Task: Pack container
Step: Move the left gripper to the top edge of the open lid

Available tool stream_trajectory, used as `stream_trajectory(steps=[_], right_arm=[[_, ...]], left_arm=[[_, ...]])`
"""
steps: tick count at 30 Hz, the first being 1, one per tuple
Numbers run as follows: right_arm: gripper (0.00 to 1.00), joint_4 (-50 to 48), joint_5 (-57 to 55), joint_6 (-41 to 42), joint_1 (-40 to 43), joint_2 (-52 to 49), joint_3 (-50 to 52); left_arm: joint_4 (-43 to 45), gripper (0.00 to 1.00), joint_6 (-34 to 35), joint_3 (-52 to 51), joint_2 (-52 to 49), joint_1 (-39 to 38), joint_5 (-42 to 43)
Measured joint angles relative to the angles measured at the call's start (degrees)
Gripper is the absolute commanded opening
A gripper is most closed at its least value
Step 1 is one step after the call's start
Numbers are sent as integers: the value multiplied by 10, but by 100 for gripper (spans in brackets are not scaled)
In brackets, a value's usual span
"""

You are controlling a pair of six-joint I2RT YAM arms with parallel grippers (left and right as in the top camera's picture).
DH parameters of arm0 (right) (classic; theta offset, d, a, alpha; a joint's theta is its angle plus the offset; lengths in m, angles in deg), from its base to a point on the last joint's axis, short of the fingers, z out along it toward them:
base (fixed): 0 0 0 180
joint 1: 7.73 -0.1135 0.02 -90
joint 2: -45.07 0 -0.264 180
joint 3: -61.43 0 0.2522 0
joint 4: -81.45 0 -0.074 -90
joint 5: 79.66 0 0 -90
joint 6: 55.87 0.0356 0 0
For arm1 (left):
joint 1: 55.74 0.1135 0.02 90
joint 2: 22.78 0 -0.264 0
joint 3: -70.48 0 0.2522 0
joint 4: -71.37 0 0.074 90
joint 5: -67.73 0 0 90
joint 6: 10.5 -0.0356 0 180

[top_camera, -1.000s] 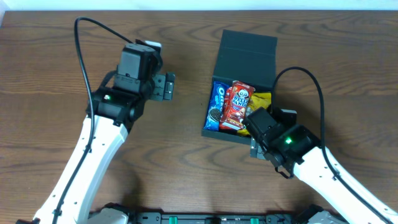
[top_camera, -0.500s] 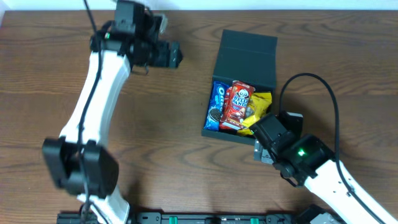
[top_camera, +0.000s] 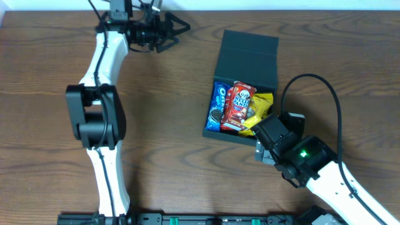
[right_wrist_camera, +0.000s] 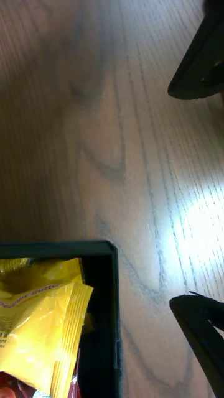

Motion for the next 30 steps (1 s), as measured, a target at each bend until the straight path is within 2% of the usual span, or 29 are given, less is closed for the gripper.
stream_trajectory(steps=[5, 12, 25, 30], right_arm=[[99, 0, 0, 0, 0, 0, 0], [99, 0, 0, 0, 0, 0, 0], [99, 3, 0, 0, 0, 0, 0], [99, 3, 0, 0, 0, 0, 0]], left_arm=[[32, 95, 62, 0, -18, -49, 6], [51, 96, 85, 0, -18, -115, -30], [52, 95, 96, 0, -76, -100, -76], [82, 95, 109, 0, -90, -107, -87]])
